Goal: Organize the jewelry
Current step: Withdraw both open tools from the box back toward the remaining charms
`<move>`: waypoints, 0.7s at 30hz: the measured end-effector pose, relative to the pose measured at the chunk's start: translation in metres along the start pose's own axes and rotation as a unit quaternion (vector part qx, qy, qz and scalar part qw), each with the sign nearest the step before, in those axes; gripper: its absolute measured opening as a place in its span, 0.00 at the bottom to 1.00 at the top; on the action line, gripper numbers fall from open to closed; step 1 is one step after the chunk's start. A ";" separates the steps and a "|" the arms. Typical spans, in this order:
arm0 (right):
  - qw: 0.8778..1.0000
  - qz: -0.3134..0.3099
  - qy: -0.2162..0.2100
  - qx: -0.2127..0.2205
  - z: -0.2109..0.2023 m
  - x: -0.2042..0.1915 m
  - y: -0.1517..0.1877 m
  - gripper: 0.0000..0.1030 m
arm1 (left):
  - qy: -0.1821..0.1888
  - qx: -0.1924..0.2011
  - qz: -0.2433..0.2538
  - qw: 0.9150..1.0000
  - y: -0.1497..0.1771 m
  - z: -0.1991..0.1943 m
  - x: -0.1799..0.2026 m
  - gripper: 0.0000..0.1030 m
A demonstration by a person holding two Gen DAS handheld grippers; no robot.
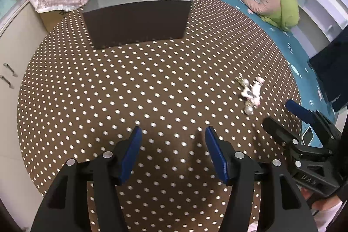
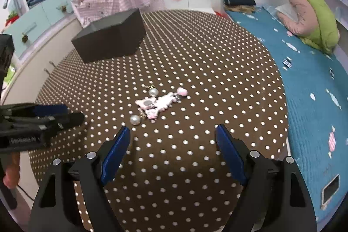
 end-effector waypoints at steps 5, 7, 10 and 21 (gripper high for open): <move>0.999 -0.034 -0.005 0.005 0.005 -0.016 0.005 0.76 | 0.003 -0.001 -0.001 1.000 0.003 0.000 0.009 0.57; 0.999 -0.043 -0.007 0.006 0.008 -0.021 0.006 0.75 | 0.003 -0.002 -0.002 1.000 0.005 0.000 0.010 0.57; 0.999 -0.049 -0.004 0.008 0.013 -0.026 0.002 0.67 | 0.004 -0.004 -0.011 1.000 0.006 0.001 0.009 0.57; 0.999 -0.036 0.001 0.009 0.014 -0.021 -0.009 0.22 | 0.007 -0.002 -0.020 1.000 0.015 -0.004 0.001 0.58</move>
Point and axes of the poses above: each gripper's, at about its wrist camera, not at the fingertips, and z roughly the way its jaws point, x to its right, y to its underside, the point moved 6 cm from there along z, roughly the way its jaws point, and after that the axes turned 6 degrees about z, right-handed, at the moved point
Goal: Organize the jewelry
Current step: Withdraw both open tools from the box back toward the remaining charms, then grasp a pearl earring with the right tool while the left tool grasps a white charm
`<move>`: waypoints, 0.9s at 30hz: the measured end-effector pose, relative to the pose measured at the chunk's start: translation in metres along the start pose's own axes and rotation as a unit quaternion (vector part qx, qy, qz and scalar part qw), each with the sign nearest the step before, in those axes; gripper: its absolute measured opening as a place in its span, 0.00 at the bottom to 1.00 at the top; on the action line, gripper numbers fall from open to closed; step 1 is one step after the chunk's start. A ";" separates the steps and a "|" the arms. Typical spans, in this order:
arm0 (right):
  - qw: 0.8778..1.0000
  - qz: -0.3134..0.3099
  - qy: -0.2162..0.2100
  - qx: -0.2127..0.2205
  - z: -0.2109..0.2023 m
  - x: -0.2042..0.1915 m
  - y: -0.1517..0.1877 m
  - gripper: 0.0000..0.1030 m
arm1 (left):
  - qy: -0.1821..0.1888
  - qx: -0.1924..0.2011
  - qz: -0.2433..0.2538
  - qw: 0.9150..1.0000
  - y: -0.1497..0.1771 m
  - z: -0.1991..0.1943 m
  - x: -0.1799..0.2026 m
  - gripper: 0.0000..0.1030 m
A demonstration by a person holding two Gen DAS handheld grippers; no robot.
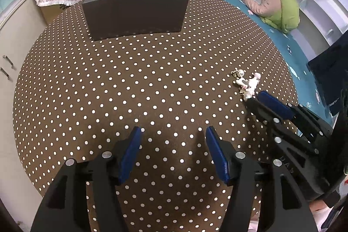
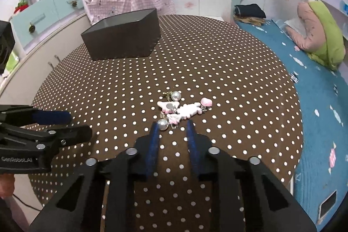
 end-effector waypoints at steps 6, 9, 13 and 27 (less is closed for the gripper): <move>1.000 0.014 -0.009 0.010 -0.017 0.008 0.000 0.23 | 0.002 0.000 -0.001 1.000 -0.003 0.001 0.003 0.58; 0.999 0.012 -0.037 0.009 -0.021 0.001 -0.002 0.22 | 0.005 0.000 -0.004 1.000 -0.004 0.000 0.001 0.59; 0.999 0.004 -0.047 -0.011 -0.007 -0.010 -0.001 0.22 | 0.011 -0.001 -0.010 1.000 -0.003 -0.003 -0.002 0.59; 0.999 0.020 -0.033 -0.008 0.002 -0.006 -0.007 0.11 | 0.019 0.001 -0.007 1.000 -0.009 -0.007 0.002 0.59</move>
Point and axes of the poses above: each gripper's, at about its wrist camera, not at the fingertips, and z roughly the way its jaws point, x to its right, y to its underside, the point moved 6 cm from there along z, roughly the way its jaws point, and after that the axes turned 6 degrees about z, right-handed, at the moved point
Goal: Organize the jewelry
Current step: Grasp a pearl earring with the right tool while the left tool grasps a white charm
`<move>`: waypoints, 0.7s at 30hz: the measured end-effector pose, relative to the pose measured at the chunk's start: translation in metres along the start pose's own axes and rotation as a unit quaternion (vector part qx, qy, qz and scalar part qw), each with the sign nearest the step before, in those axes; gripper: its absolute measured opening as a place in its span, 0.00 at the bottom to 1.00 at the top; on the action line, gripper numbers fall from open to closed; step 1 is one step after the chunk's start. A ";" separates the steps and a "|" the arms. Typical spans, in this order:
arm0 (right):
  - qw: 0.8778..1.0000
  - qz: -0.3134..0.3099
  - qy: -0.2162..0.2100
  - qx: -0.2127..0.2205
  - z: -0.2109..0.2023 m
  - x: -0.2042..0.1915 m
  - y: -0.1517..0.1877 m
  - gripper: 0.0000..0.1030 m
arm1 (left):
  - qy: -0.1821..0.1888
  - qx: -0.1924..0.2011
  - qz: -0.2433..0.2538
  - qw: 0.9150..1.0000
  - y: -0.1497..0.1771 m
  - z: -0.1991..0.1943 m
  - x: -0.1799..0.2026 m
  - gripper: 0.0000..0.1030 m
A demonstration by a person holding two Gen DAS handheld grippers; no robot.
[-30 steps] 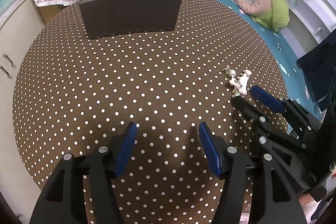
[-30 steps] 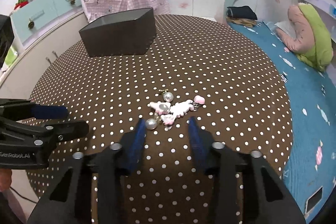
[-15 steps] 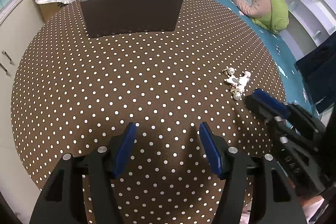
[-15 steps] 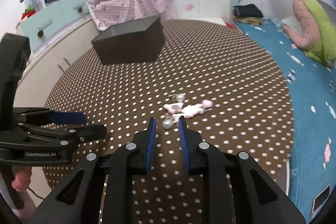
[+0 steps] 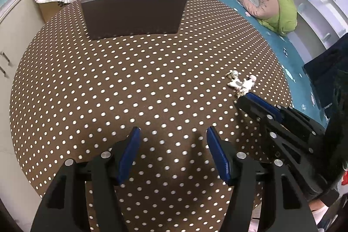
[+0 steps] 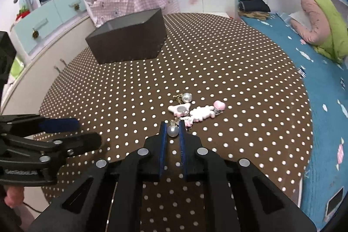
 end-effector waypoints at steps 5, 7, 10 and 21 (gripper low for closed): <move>1.000 0.010 -0.003 0.026 -0.021 0.011 -0.009 0.11 | 0.007 0.005 0.016 1.000 -0.012 0.001 0.021 0.59; 0.999 0.020 -0.003 0.038 -0.030 0.020 -0.015 0.11 | 0.011 0.006 0.024 1.000 -0.017 0.002 0.032 0.59; 0.998 0.027 0.006 0.056 -0.040 0.036 -0.024 0.11 | 0.018 0.005 0.034 0.999 -0.027 0.008 0.052 0.59; 0.997 0.045 0.005 0.067 -0.039 0.086 -0.048 0.11 | 0.008 -0.022 0.041 0.999 -0.060 0.052 0.101 0.59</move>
Point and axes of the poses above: each gripper's, at about its wrist camera, not at the fingertips, and z roughly the way its jaws point, x to its right, y to its underside, the point moved 6 cm from there along z, roughly the way its jaws point, and after that the axes turned 6 degrees about z, right-handed, at the moved point
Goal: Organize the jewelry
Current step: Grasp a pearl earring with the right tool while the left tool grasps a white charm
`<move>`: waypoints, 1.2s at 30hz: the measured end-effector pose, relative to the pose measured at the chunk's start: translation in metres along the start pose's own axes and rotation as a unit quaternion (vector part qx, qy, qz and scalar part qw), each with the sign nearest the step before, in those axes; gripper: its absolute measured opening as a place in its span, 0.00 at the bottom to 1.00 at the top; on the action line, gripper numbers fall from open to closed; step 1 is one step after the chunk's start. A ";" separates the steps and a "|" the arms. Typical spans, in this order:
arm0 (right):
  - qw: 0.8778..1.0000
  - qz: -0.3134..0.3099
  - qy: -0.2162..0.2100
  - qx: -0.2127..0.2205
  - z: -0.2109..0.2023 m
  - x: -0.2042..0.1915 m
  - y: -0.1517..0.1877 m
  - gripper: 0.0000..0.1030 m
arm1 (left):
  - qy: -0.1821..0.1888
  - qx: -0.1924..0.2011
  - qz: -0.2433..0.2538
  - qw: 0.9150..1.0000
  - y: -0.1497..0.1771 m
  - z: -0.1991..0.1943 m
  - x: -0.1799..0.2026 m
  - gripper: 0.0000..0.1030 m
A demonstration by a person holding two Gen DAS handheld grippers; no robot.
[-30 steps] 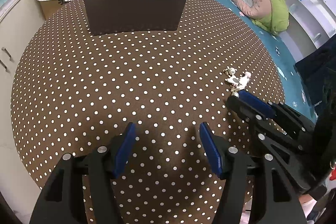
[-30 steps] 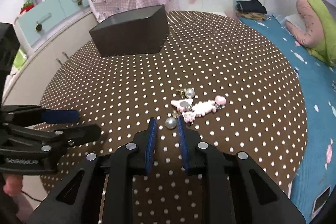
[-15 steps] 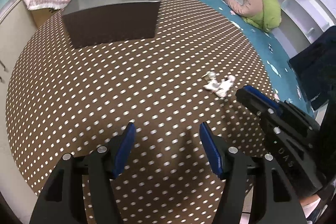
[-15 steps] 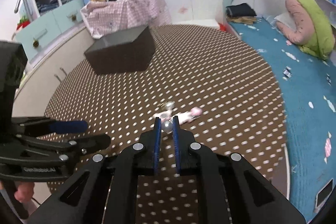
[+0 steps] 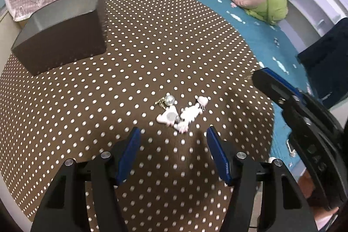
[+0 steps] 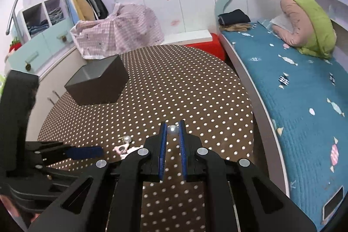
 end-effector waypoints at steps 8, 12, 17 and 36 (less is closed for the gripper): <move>1.000 0.000 -0.016 -0.017 0.019 0.009 0.001 0.11 | -0.045 0.013 0.016 0.999 -0.011 0.005 0.007 0.26; 0.999 0.005 -0.024 -0.021 0.026 0.010 0.003 0.11 | -0.051 0.024 0.015 0.998 -0.005 -0.012 -0.006 0.00; 0.999 0.001 -0.033 -0.021 0.027 0.003 0.004 0.11 | -0.050 0.031 -0.002 0.998 0.003 -0.024 -0.025 0.00; 0.999 -0.012 -0.031 -0.030 0.022 -0.020 0.015 0.11 | -0.089 0.038 0.037 0.995 0.006 -0.003 -0.036 0.11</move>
Point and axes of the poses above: each gripper's, at about its wrist camera, not at the fingertips, and z roughly the way its jaws point, x to its right, y to its underside, the point moved 6 cm from there along z, roughly the way its jaws point, and after that the axes turned 6 degrees about z, right-handed, at the moved point
